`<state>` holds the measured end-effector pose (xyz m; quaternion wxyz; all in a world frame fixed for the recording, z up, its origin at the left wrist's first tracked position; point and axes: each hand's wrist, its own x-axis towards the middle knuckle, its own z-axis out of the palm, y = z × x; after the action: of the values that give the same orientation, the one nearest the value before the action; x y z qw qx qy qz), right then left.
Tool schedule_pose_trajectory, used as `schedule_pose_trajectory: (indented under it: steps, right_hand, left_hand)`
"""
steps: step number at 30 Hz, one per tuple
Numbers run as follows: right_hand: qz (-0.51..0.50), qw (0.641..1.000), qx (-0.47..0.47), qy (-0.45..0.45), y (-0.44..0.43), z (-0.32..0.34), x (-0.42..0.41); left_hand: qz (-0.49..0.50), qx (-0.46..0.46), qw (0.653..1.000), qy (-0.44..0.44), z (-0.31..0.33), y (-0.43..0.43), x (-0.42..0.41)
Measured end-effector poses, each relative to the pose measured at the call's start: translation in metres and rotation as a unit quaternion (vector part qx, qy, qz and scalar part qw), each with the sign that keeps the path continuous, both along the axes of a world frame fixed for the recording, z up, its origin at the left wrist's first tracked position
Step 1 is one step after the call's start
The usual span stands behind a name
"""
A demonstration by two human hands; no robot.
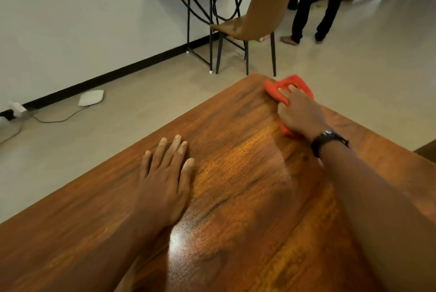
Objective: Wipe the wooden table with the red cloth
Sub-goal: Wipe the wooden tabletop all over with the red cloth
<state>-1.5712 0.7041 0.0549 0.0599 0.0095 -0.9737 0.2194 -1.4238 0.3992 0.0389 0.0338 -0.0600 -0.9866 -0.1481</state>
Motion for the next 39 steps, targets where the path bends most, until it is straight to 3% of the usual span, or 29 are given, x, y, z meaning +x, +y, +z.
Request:
schedule_pose_trajectory:
  steps: [3,5,10,13,21,27,31,39]
  right_hand:
    - [-0.052,0.998,0.026,-0.019,0.039,-0.005,0.044]
    - [-0.074,0.996,0.031,-0.025,0.045,-0.002,0.030]
    - [-0.027,0.996,0.062,-0.063,-0.013,0.002,-0.049]
    - [0.032,0.995,0.073,-0.053,-0.049,-0.005,-0.047]
    - [0.165,0.986,-0.012,-0.015,-0.030,-0.009,0.113]
    - [-0.051,0.998,0.011,-0.036,0.057,-0.004,0.124]
    - [0.003,0.999,0.022,-0.042,0.013,-0.009,0.150]
    - [0.121,0.993,-0.012,-0.006,-0.083,-0.011,0.320]
  left_hand:
    - [-0.002,0.004,1.000,-0.002,0.002,0.002,-0.001]
    - [-0.005,0.004,1.000,-0.006,0.002,0.001,-0.001]
    - [-0.003,0.009,1.000,-0.017,0.001,0.001,0.000]
    - [-0.003,0.012,1.000,-0.024,0.003,0.001,0.000]
    - [-0.005,0.012,1.000,0.000,-0.001,-0.001,0.000]
    - [0.021,-0.046,0.999,0.008,0.004,0.001,0.005]
    - [0.021,-0.099,0.994,0.030,0.015,0.008,0.027]
    - [-0.028,0.033,0.998,0.043,0.024,0.045,0.179]
